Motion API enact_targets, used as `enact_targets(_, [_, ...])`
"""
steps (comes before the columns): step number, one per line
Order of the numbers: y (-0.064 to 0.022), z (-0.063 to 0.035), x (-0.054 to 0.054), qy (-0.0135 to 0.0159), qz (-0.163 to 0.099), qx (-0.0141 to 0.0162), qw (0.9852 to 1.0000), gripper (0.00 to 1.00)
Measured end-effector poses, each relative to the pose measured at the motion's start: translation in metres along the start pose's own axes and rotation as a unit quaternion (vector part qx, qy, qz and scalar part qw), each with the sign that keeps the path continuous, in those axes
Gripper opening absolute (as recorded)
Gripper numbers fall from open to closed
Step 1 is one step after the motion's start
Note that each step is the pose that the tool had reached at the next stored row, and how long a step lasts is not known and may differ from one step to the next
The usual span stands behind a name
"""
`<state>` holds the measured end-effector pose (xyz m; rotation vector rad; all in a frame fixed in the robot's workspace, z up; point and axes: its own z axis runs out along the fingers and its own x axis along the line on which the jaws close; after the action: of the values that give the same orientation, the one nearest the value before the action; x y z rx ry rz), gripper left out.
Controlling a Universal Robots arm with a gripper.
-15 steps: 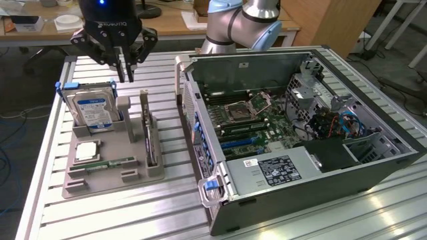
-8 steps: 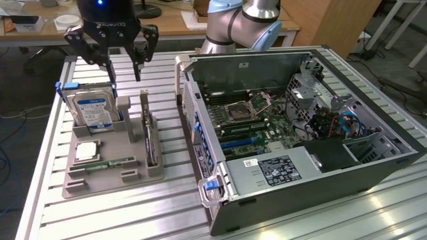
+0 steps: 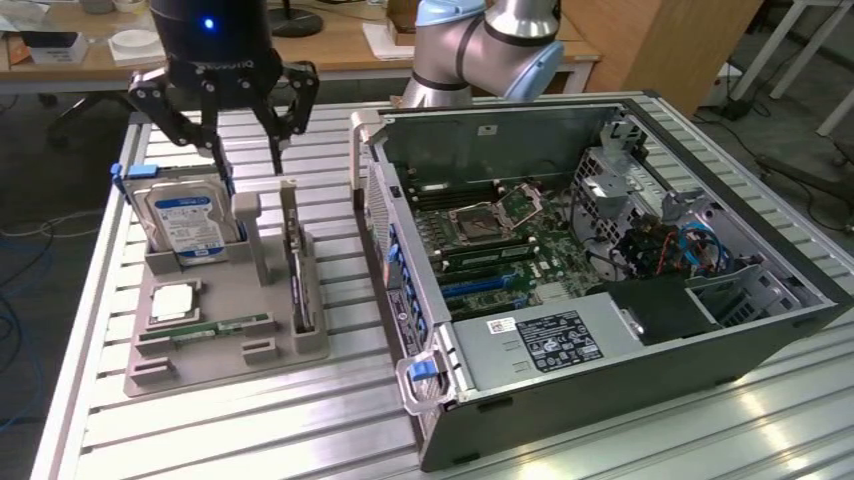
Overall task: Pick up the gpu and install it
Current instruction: 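Pick up the gpu and move the gpu toward the slot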
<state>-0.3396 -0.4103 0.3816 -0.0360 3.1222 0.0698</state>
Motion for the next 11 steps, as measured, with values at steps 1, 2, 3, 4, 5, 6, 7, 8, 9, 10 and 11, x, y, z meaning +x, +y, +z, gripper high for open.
enact_targets(1, [-0.0046, 0.0016, 0.000, 0.0000, 0.000, 0.0000, 1.0000, 0.53])
enact_targets(2, [-0.0092, 0.0032, 0.000, 0.0000, 0.000, 0.0000, 1.0000, 0.53])
enact_targets(3, [-0.0127, 0.0049, 0.000, 0.0000, 0.000, 0.0000, 1.0000, 0.53])
enact_targets(4, [-0.0137, 0.0067, -0.002, -0.0001, 0.000, 0.0000, 1.0000, 0.53])
enact_targets(5, [-0.0139, 0.0084, -0.005, 0.0000, 0.000, 0.0001, 1.0000, 0.53])
enact_targets(6, [-0.0141, 0.0103, -0.009, 0.0001, 0.000, 0.0001, 1.0000, 0.53])
enact_targets(7, [-0.0143, 0.0124, -0.014, -0.0001, 0.000, 0.0000, 1.0000, 0.53])
enact_targets(8, [-0.0145, 0.0142, -0.017, 0.0000, 0.000, 0.0000, 1.0000, 0.53])
enact_targets(9, [-0.0146, 0.0160, -0.019, 0.0000, 0.000, 0.0001, 1.0000, 0.53])
enact_targets(10, [-0.0149, 0.0179, -0.020, -0.0001, 0.000, 0.0000, 1.0000, 0.53])
enact_targets(11, [-0.0153, 0.0198, -0.020, -0.0001, 0.000, -0.0001, 1.0000, 0.53])
